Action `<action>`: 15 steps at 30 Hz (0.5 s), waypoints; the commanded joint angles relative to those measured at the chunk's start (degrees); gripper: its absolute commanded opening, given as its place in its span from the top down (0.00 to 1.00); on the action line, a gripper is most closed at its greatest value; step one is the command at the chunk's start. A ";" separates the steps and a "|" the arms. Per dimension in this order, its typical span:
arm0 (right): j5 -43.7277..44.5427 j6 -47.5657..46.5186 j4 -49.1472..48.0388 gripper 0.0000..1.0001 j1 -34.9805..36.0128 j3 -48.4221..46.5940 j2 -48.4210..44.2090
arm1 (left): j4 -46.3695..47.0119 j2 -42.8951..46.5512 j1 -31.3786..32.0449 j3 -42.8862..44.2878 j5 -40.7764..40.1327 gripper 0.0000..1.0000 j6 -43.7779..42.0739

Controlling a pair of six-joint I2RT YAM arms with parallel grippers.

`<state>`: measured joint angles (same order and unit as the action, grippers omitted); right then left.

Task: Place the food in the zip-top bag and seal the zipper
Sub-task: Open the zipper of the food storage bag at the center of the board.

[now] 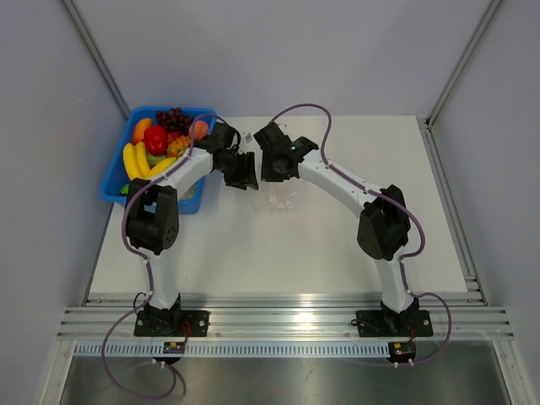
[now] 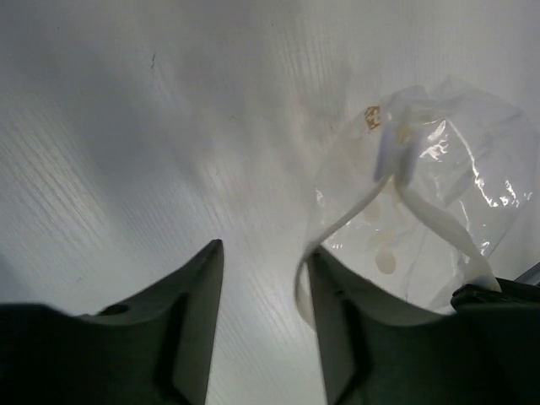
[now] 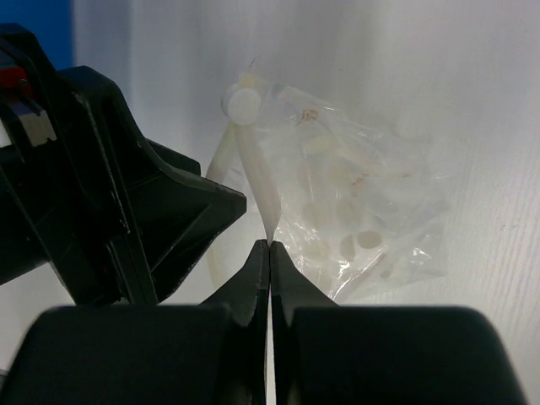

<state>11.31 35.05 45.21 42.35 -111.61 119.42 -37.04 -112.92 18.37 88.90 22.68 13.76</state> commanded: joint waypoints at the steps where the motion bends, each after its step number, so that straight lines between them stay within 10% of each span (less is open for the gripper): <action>1: 0.20 0.90 -1.27 1.00 0.72 -0.27 -2.78 | 0.91 4.55 -0.35 1.27 0.26 0.48 0.57; 15: 0.38 0.55 -1.26 1.00 0.72 0.52 -0.77 | 1.44 7.98 -0.88 2.94 2.64 0.49 3.55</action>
<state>11.31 35.22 45.04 42.35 -111.07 119.42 -36.97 -108.57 18.09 89.12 23.40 15.88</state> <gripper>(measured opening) 0.010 0.510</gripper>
